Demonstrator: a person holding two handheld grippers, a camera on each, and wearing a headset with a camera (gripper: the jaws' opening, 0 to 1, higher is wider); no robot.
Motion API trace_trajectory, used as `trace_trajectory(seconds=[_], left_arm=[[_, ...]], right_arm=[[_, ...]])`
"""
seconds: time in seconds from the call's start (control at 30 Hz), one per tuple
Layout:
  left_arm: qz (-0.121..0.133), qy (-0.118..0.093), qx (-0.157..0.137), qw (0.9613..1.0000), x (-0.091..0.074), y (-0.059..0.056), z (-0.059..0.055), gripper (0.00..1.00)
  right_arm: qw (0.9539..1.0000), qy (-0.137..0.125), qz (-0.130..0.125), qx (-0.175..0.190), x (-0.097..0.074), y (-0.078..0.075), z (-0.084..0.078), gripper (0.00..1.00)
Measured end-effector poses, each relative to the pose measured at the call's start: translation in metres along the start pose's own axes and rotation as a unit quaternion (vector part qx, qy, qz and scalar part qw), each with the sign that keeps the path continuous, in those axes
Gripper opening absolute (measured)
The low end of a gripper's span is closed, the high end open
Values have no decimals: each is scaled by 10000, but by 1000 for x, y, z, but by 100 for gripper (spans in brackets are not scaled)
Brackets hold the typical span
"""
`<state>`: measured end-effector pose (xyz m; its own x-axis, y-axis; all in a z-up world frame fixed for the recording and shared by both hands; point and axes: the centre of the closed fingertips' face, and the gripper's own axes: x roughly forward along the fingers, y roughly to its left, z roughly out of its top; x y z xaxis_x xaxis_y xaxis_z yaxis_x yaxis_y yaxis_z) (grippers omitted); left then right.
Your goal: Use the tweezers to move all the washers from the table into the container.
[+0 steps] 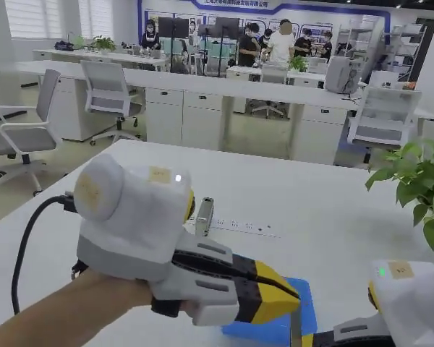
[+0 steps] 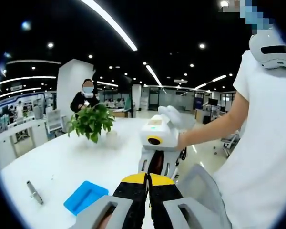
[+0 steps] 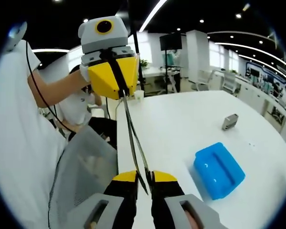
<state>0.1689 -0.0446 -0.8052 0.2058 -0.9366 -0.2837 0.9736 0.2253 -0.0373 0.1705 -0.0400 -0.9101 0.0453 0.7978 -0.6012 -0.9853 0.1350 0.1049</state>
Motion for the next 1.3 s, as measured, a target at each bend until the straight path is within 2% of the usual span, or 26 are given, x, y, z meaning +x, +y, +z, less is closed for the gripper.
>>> trace_trajectory(seconds=[0.23, 0.3, 0.4, 0.5, 0.57, 0.67, 0.7, 0.73, 0.8, 0.83, 0.87, 0.97, 1.03, 1.13, 1.23, 1.3], left_arm=[[2, 542, 36, 9985, -4, 1, -28, 0], [0, 620, 41, 9981, -3, 1, -32, 0], [-56, 783, 7, 9969, -1, 0, -40, 0], [-90, 1090, -13, 9940, -1, 0, -53, 0], [-129, 1500, 53, 9886, -2, 0, -70, 0], [-166, 1852, 224, 9823, 0, -2, -87, 0], [-159, 1890, 226, 9816, 1, -2, -90, 0], [-133, 2057, 298, 9781, 2, -1, -97, 0], [-74, 2379, 521, 9699, 3, 4, -110, 0], [-51, 2434, 607, 9680, 5, 6, -114, 0], [-35, 2470, 566, 9673, 8, 7, -119, 0], [44, 2593, 581, 9640, 13, 14, -131, 0], [97, 2731, 638, 9598, 17, 20, -143, 0], [93, 2911, 611, 9547, 22, 25, -159, 0], [86, 3096, 629, 9487, 27, 33, -177, 0], [137, 3116, 634, 9480, 31, 39, -186, 0]], right_arm=[[9985, 414, -96, -338, 2, -2, -17, 5], [9972, 539, -148, -501, 2, -4, -21, 4], [9921, 865, -224, -881, 4, -5, -29, 3], [9878, 1164, -240, -1005, 7, -5, -38, 3], [9841, 1333, -162, -1162, 9, -4, -45, 3], [9783, 1585, -64, -1332, 12, -4, -55, 2], [9744, 1726, -78, -1437, 14, -7, -59, 2], [9719, 1794, -88, -1524, 15, -8, -61, 2], [9698, 1863, -105, -1568, 19, -11, -65, 2], [9684, 1918, -118, -1587, 21, -14, -69, 2], [9677, 1948, -124, -1595, 23, -15, -71, 2], [9679, 2031, -184, -1467, 30, -25, -82, 3], [9677, 2119, -248, -1340, 36, -29, -89, 4], [9612, 2328, -339, -1439, 52, -40, -105, 4], [9620, 2424, -294, -1222, 64, -48, -119, 5], [9604, 2503, -327, -1183, 70, -54, -126, 5]])
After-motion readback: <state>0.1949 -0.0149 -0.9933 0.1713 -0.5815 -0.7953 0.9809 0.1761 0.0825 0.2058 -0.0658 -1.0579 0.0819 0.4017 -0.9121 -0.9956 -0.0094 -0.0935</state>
